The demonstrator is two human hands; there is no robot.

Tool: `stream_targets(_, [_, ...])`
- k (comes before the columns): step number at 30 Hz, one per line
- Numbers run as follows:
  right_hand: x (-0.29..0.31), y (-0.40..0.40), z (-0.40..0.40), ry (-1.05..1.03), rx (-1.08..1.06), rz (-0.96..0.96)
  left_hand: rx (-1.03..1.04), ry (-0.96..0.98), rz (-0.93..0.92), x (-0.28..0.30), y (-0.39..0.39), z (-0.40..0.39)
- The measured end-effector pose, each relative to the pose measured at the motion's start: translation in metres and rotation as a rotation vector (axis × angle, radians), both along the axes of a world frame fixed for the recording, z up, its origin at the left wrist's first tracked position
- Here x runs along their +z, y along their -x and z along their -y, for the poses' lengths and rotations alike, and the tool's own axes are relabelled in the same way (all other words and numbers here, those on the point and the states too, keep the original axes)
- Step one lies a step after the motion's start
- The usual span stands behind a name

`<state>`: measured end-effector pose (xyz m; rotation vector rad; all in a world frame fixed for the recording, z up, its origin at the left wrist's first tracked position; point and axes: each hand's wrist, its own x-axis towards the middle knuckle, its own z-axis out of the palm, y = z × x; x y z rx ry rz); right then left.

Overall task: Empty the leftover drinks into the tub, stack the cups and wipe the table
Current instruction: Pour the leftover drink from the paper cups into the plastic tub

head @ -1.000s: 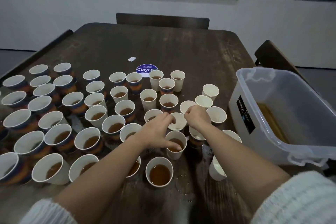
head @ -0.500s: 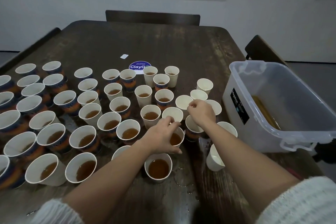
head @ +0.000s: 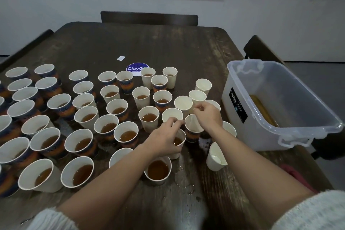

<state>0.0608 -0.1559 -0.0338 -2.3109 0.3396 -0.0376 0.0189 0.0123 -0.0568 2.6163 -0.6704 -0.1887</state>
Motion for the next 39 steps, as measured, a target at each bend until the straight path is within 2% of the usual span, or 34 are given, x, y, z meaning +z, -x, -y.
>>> stream_targets(5, [0.000,0.001,0.008,-0.141,0.072,0.038,0.049,0.105,-0.032,0.019,-0.004,0.002])
stream_targets(11, [0.022,0.005,0.017,-0.282,0.198,-0.101,0.082,0.249,-0.011,0.052,-0.016,0.004])
stream_targets(17, [0.054,0.007,0.026,-0.649,0.318,-0.381,0.017,0.332,0.123,0.092,-0.037,0.022])
stream_targets(21, [0.068,0.002,0.048,-0.894,0.314,-0.439,-0.055,0.326,0.170,0.116,-0.055,0.044])
stream_targets(28, [0.094,-0.005,0.089,-0.976,0.202,-0.286,-0.094,0.407,0.162,0.143,-0.078,0.090])
stream_targets(31, [0.104,-0.008,0.112,-0.901,0.097,-0.151,-0.002,0.602,0.106,0.144,-0.084,0.116])
stream_targets(34, [0.102,-0.014,0.140,-0.843,-0.011,-0.014,0.174,0.789,0.017,0.130,-0.093,0.145])
stream_targets(36, [0.097,-0.019,0.162,-0.807,-0.069,0.069,0.285,0.806,-0.018,0.113,-0.099,0.166])
stream_targets(39, [0.085,-0.026,0.190,-0.731,-0.156,0.137,0.306,0.715,-0.079,0.084,-0.101,0.188])
